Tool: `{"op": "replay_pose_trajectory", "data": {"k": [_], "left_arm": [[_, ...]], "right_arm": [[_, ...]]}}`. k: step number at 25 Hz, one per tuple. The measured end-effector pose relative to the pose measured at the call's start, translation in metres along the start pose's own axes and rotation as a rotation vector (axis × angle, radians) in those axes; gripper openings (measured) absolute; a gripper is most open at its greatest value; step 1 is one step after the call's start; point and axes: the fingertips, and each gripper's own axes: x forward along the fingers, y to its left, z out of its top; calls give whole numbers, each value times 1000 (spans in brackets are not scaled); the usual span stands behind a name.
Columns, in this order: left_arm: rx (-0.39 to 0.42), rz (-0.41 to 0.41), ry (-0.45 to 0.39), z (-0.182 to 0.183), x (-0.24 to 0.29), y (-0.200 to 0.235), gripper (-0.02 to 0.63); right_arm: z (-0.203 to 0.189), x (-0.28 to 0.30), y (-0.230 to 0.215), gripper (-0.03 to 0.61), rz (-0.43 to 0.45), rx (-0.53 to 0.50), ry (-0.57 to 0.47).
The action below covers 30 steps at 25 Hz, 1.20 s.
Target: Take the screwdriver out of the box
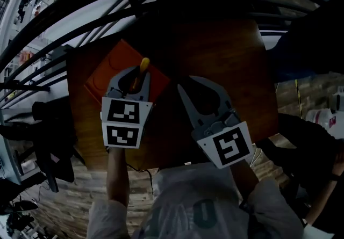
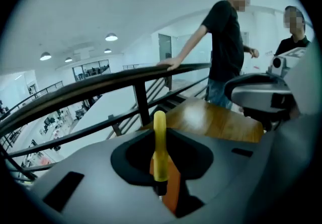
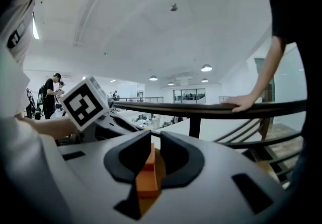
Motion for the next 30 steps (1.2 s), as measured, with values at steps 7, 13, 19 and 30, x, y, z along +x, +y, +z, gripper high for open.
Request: {"op": "replay_pose_trajectory", "data": {"k": [7, 13, 19, 30], "left_arm": [[-29, 157, -344, 73, -88, -2, 81], [-101, 239, -582, 107, -139, -14, 81], [-140, 280, -660, 108, -161, -23, 81], [-151, 326, -671, 94, -167, -11, 81]], "right_arm": [[66, -18, 9, 64, -38, -50, -152], [97, -31, 5, 64, -63, -62, -243], [105, -40, 0, 64, -84, -64, -266], [100, -32, 5, 63, -67, -70, -260]]}}
